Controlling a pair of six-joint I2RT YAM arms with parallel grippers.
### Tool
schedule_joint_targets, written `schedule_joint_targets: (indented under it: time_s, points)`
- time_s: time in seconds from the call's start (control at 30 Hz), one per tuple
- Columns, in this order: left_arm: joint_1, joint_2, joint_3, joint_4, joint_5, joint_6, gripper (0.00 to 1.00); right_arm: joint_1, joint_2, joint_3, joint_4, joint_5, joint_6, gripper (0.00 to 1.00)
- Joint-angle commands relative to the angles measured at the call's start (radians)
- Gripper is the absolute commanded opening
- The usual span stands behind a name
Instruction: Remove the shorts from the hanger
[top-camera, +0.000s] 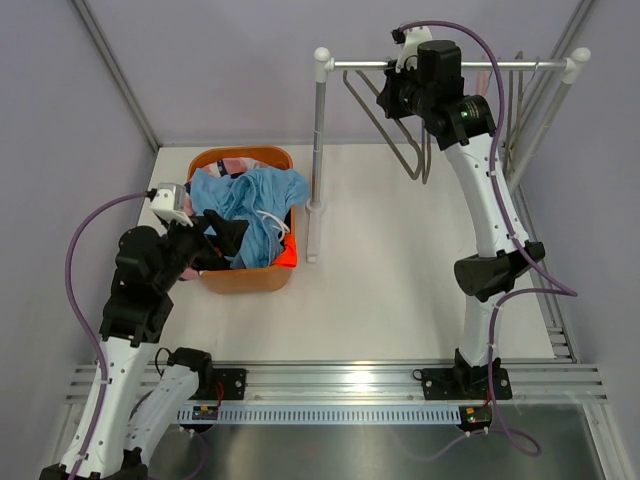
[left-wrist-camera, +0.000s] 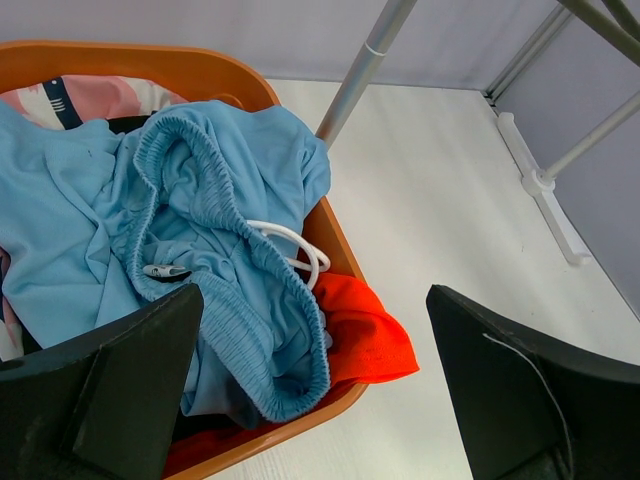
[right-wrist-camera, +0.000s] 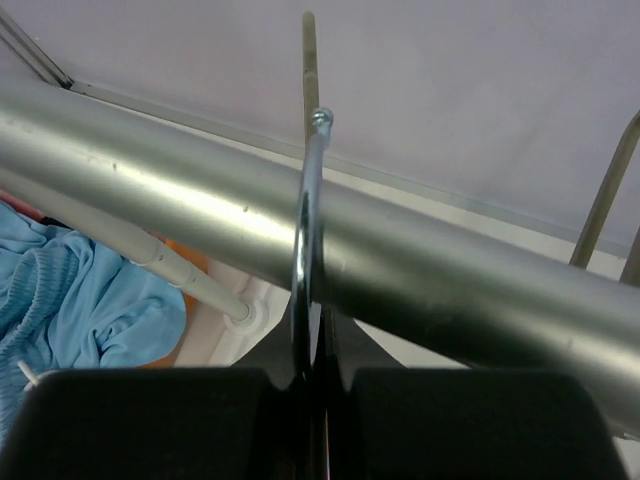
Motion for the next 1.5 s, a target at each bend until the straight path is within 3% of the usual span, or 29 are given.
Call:
schedule_joint_targets:
  time_s: [0.0,0.17,0.27,0.57,0.67,1.03,1.47]
  points:
    - [-0.005,0.000,-0.012,0.047,0.030,0.014,0.99,-0.003,0.000,0.003,0.031,-0.032,0.035,0.00]
    - [-0.005,-0.003,-0.020,0.047,0.027,0.016,0.99,-0.004,-0.049,-0.076,0.065,-0.009,0.078,0.00]
    - [-0.005,-0.003,-0.021,0.046,0.025,0.017,0.99,-0.004,-0.112,-0.151,0.100,-0.009,0.096,0.06]
    - [-0.005,-0.010,-0.021,0.041,0.005,0.025,0.99,-0.003,-0.253,-0.274,0.171,-0.033,0.113,0.57]
    - [-0.005,-0.006,-0.021,0.038,0.002,0.025,0.99,-0.004,-0.302,-0.324,0.188,-0.049,0.121,0.99]
    - [-0.008,-0.008,-0.017,0.023,-0.038,0.040,0.99,-0.004,-0.624,-0.619,0.254,-0.073,0.205,0.99]
    - [-0.012,-0.062,-0.063,0.003,-0.058,0.060,0.99,-0.003,-1.210,-1.282,0.363,-0.030,0.380,0.99]
